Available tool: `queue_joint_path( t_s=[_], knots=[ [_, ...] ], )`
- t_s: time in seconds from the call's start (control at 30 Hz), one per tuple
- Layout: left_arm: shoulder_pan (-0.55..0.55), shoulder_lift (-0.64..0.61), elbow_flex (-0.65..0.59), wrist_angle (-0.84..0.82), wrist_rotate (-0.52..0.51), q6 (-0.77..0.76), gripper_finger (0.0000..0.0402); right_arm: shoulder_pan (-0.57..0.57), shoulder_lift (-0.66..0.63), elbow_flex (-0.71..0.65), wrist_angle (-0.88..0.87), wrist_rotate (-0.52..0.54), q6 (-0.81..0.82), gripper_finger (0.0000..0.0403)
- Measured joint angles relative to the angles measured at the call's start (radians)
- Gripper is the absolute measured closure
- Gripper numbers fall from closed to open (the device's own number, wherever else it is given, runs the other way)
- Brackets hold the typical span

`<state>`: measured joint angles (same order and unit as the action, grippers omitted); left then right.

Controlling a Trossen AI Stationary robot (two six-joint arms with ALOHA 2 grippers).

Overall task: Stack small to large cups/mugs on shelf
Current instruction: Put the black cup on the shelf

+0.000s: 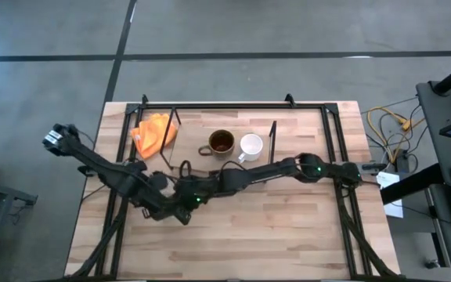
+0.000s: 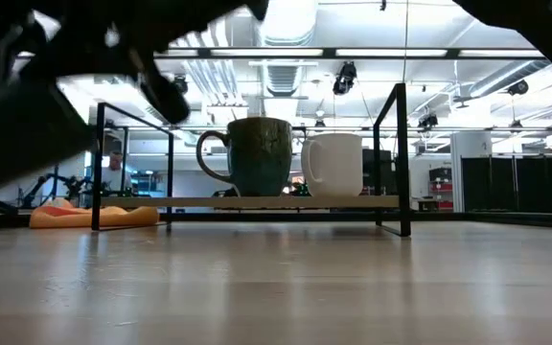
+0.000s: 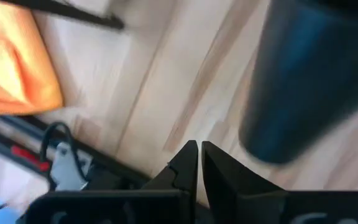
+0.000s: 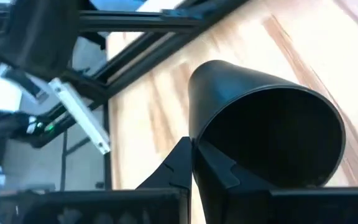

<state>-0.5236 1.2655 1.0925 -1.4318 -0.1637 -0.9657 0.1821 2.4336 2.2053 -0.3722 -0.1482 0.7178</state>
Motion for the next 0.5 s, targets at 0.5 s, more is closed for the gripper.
queue_joint_path(
  t_s=[0.5],
  knots=[
    [0.001, -0.184, 0.003, 0.013, -0.16, -0.098, 0.0393, -0.045, -0.11, 0.149, -0.354, 0.226, -0.372, 0.0395]
  ],
)
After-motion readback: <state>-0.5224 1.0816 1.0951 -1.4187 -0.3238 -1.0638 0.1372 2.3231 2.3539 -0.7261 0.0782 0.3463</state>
